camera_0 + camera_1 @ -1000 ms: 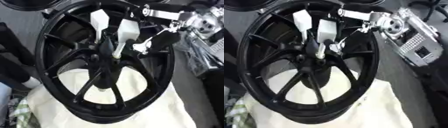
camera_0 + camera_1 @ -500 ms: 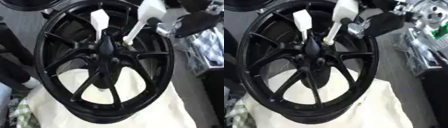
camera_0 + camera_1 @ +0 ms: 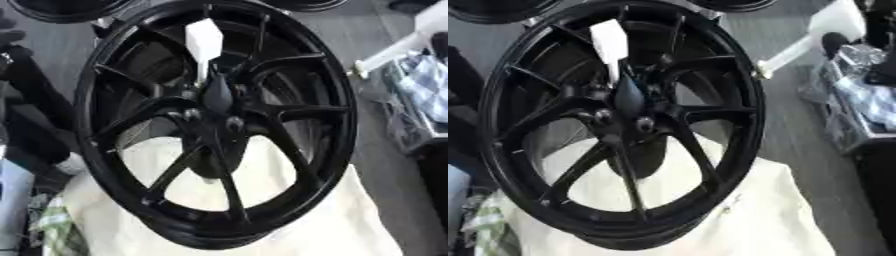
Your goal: Pull the pin out of the wheel hub.
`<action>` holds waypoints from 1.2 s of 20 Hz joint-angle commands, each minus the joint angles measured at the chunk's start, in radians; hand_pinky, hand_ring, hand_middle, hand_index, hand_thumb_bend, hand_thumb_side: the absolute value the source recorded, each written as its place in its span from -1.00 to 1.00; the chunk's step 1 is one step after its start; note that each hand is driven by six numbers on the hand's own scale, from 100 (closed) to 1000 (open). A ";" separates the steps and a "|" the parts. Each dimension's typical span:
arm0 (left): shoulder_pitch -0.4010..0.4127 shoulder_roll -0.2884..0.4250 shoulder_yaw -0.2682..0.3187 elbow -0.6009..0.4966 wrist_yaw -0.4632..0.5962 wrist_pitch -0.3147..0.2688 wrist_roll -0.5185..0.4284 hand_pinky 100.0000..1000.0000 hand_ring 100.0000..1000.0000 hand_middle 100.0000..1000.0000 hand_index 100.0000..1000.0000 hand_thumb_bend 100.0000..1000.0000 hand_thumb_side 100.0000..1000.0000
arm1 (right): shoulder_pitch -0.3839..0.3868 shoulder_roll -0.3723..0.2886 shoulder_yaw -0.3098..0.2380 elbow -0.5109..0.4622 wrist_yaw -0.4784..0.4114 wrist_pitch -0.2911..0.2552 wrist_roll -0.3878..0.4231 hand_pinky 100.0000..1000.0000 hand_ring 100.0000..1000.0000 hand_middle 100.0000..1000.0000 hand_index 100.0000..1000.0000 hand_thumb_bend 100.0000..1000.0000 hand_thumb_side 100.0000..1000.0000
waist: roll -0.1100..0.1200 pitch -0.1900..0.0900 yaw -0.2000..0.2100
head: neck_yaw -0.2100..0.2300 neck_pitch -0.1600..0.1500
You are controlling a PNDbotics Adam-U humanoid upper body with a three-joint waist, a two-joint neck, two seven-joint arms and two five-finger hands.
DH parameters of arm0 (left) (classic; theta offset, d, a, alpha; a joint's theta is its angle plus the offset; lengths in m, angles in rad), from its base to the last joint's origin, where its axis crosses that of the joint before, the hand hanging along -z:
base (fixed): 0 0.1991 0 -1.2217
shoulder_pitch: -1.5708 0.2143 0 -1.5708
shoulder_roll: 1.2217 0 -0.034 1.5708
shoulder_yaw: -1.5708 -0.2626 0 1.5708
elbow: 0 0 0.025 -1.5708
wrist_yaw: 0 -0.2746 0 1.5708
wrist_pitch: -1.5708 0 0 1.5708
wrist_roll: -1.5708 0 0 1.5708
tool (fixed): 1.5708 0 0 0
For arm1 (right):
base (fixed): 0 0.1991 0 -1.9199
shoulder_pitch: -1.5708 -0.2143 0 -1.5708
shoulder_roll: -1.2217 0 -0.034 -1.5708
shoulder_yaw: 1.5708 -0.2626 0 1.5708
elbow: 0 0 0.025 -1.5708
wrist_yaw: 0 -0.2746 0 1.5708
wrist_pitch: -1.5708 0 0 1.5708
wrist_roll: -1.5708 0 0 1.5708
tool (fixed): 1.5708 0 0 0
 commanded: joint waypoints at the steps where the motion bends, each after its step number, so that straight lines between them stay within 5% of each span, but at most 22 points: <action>1: -0.009 0.024 0.013 -0.017 -0.001 -0.002 0.006 0.23 0.37 0.24 0.47 -0.99 0.62 | 0.082 0.039 -0.093 -0.017 0.073 -0.023 -0.085 0.59 0.23 -0.23 0.14 -1.00 -0.61 | 0.004 -0.011 -0.004 | 0.014 -0.022; 4: -0.008 0.025 0.014 -0.017 -0.002 -0.002 0.007 0.23 0.37 0.24 0.47 -0.99 0.62 | 0.166 0.090 -0.128 -0.017 0.188 -0.041 -0.124 0.62 0.35 -0.13 0.28 -1.00 -0.88 | 0.009 -0.008 -0.007 | 0.021 -0.027; 8: -0.007 0.024 0.012 -0.018 -0.003 -0.001 0.006 0.23 0.37 0.24 0.48 -0.99 0.62 | 0.230 0.138 -0.141 -0.017 0.352 -0.029 -0.103 0.69 0.56 0.14 0.58 -1.00 -0.98 | 0.015 -0.005 -0.008 | 0.024 -0.033; 11: -0.007 0.023 0.011 -0.019 -0.003 0.000 0.006 0.23 0.37 0.24 0.48 -0.99 0.62 | 0.244 0.158 -0.145 -0.010 0.429 0.016 -0.086 0.76 0.67 0.40 0.73 -1.00 -0.80 | 0.016 -0.004 -0.006 | 0.025 -0.037; 12: -0.007 0.022 0.012 -0.019 -0.004 0.001 0.007 0.23 0.38 0.24 0.48 -0.99 0.62 | 0.246 0.162 -0.147 -0.001 0.448 0.033 -0.089 0.84 0.74 0.52 0.80 -0.99 -0.58 | 0.016 -0.004 -0.005 | 0.026 -0.037; 16: -0.008 0.020 0.010 -0.020 -0.003 0.002 0.007 0.23 0.38 0.24 0.48 -0.99 0.62 | 0.242 0.174 -0.142 0.036 0.477 0.086 -0.112 0.88 0.78 0.60 0.86 -0.87 -0.47 | 0.016 -0.004 -0.002 | 0.028 -0.034; 24: -0.008 0.021 0.007 -0.019 -0.003 0.003 0.005 0.23 0.38 0.23 0.48 -0.99 0.63 | 0.233 0.180 -0.141 0.055 0.457 0.091 -0.120 0.87 0.76 0.60 0.86 -0.84 -0.55 | 0.016 -0.006 -0.004 | 0.030 -0.033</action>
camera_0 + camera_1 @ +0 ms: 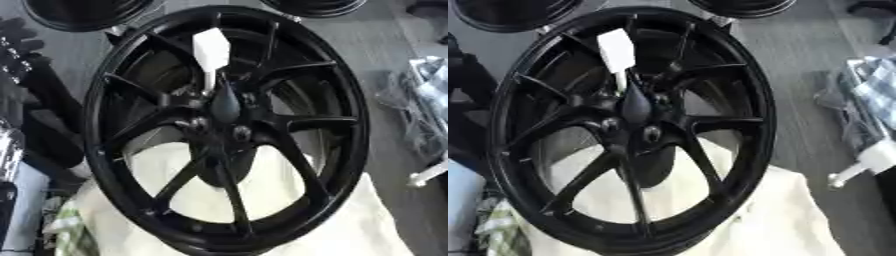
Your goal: Pull the pin out of the wheel hub.
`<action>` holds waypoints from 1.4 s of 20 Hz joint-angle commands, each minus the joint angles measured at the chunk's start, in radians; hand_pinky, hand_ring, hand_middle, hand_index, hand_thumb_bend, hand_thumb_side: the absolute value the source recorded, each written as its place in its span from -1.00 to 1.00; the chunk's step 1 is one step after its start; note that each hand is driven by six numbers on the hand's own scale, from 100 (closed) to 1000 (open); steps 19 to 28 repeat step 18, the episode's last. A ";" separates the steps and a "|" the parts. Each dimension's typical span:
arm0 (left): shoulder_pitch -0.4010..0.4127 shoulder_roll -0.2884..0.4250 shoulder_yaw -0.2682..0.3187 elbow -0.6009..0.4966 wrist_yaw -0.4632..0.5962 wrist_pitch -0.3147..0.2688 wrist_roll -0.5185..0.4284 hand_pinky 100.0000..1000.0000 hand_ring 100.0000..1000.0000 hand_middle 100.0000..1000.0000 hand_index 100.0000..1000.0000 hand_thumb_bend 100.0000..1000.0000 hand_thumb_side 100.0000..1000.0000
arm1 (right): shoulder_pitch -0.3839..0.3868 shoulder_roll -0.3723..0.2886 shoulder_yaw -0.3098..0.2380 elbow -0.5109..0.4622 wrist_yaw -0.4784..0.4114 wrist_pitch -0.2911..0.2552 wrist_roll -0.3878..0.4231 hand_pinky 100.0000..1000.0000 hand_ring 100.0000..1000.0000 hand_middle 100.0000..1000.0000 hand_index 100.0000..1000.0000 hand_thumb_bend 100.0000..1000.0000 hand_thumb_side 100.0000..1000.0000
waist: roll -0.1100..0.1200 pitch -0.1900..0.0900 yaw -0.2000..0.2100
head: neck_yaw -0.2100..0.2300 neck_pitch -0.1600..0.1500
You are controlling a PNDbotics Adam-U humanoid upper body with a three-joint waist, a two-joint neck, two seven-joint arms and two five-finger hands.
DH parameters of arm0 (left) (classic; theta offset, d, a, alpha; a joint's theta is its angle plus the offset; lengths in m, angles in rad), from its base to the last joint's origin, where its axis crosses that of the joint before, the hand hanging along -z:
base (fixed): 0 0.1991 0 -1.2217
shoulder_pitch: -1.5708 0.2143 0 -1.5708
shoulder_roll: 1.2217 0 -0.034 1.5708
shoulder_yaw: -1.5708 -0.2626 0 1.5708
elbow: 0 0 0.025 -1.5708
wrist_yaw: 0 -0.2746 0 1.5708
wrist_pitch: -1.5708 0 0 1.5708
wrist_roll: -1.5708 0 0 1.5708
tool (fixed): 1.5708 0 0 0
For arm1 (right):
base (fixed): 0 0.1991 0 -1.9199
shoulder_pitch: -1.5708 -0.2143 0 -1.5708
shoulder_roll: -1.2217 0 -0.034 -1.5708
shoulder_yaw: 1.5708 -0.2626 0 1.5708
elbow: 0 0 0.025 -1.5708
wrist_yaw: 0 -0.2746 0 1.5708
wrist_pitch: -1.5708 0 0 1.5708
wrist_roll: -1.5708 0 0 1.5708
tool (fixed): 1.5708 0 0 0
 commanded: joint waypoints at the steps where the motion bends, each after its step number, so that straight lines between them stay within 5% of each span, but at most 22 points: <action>1: -0.010 0.021 0.005 -0.018 -0.003 0.001 0.001 0.23 0.38 0.23 0.48 -0.99 0.63 | -0.009 -0.019 -0.011 0.001 -0.012 0.004 -0.007 0.87 0.76 0.60 0.86 -0.85 -0.56 | -0.001 -0.015 -0.001 | 0.003 -0.010; 5: -0.011 0.020 0.003 -0.018 -0.003 0.002 -0.001 0.23 0.38 0.22 0.48 -0.99 0.63 | -0.018 -0.019 -0.011 0.004 -0.032 0.013 -0.019 0.84 0.73 0.58 0.86 -1.00 -0.86 | -0.001 -0.016 -0.001 | 0.005 -0.010; 6: -0.011 0.020 0.003 -0.018 -0.003 0.002 -0.001 0.23 0.38 0.22 0.48 -0.99 0.62 | -0.021 -0.017 -0.010 -0.003 -0.046 0.014 -0.032 0.81 0.70 0.54 0.83 -1.00 -0.61 | -0.001 -0.016 -0.001 | 0.006 -0.009; 7: -0.011 0.020 0.002 -0.018 -0.003 0.002 -0.002 0.23 0.38 0.22 0.48 -0.99 0.62 | -0.023 -0.015 -0.008 -0.012 -0.067 0.012 -0.048 0.81 0.70 0.54 0.83 -1.00 -0.61 | -0.001 -0.016 -0.001 | 0.007 -0.009; 8: -0.011 0.020 0.002 -0.018 -0.003 0.002 -0.002 0.23 0.38 0.22 0.48 -0.99 0.63 | -0.029 -0.013 -0.007 -0.024 -0.094 0.009 -0.069 0.75 0.63 0.49 0.74 -1.00 0.06 | -0.001 -0.017 -0.001 | 0.007 -0.009; 10: -0.012 0.020 -0.001 -0.018 -0.004 0.003 -0.004 0.23 0.38 0.22 0.48 -1.00 0.63 | -0.044 -0.011 0.001 -0.052 -0.170 -0.009 -0.124 0.69 0.54 0.41 0.65 -1.00 0.25 | 0.000 -0.017 0.000 | 0.007 -0.009; 15: -0.012 0.017 -0.012 -0.017 -0.006 0.004 -0.013 0.23 0.38 0.22 0.47 -1.00 0.63 | -0.131 -0.009 0.034 -0.072 -0.408 -0.116 -0.208 0.69 0.48 0.38 0.60 -1.00 0.38 | 0.003 -0.020 0.003 | 0.000 -0.009; 18: -0.013 0.014 -0.019 -0.018 -0.007 0.005 -0.019 0.23 0.38 0.22 0.48 -1.00 0.63 | -0.200 -0.007 0.058 -0.049 -0.522 -0.178 -0.183 0.69 0.49 0.40 0.63 -1.00 0.49 | 0.006 -0.021 0.008 | -0.005 -0.009; 28: -0.013 0.014 -0.019 -0.018 -0.007 0.005 -0.019 0.23 0.38 0.22 0.48 -1.00 0.63 | -0.200 -0.007 0.058 -0.049 -0.522 -0.178 -0.183 0.69 0.49 0.40 0.63 -1.00 0.49 | 0.006 -0.021 0.008 | -0.005 -0.009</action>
